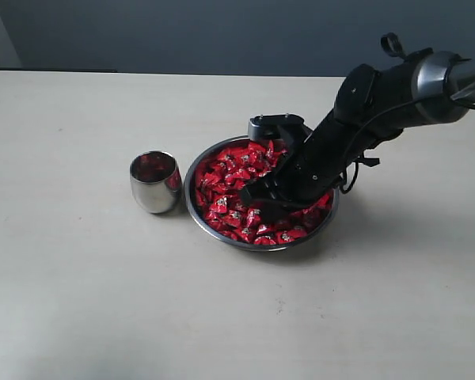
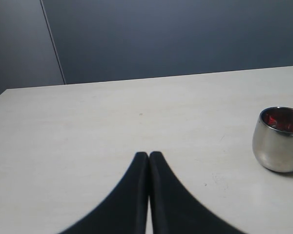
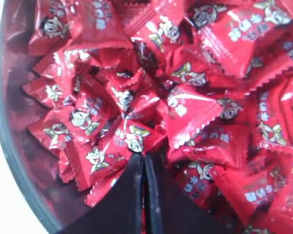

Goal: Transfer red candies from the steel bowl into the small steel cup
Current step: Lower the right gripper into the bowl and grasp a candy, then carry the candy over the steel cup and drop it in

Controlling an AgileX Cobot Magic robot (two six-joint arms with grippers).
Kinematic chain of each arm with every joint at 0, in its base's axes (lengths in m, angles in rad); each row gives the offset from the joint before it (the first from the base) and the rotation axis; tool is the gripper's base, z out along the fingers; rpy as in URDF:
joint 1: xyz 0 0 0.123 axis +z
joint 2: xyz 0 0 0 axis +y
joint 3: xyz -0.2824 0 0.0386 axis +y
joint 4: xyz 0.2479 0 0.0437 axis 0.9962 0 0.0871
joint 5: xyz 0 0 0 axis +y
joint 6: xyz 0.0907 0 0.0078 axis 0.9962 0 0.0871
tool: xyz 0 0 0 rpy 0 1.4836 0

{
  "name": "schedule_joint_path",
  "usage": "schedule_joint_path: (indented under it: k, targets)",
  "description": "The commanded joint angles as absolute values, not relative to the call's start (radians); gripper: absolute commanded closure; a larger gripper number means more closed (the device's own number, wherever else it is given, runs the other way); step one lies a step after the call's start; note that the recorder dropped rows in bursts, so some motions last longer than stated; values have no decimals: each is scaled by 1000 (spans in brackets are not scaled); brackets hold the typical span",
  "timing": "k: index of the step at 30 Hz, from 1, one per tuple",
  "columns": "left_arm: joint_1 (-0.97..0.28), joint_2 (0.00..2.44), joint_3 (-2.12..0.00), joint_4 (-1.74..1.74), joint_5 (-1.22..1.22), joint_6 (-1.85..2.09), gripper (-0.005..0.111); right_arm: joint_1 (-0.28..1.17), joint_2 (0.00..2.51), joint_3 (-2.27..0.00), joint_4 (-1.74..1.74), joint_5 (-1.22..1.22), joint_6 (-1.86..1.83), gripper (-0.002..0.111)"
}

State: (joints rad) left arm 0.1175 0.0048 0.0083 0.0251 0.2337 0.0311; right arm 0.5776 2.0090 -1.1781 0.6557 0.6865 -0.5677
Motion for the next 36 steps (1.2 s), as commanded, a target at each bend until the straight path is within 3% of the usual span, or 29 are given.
schedule_joint_path:
  k: [1,14,22,36]
  targets:
    - [120,0,0,27,232,29,106,571,1952,-1184,641,714,-572,109]
    - [120,0,0,27,232,29,106,571,1744,-1122,558,758,-520,109]
    - [120,0,0,27,232,29,106,579,1704,-1121,766,719,-587,109]
    - [120,0,0,27,232,29,106,757,2064,-1628,666,789,-436,109]
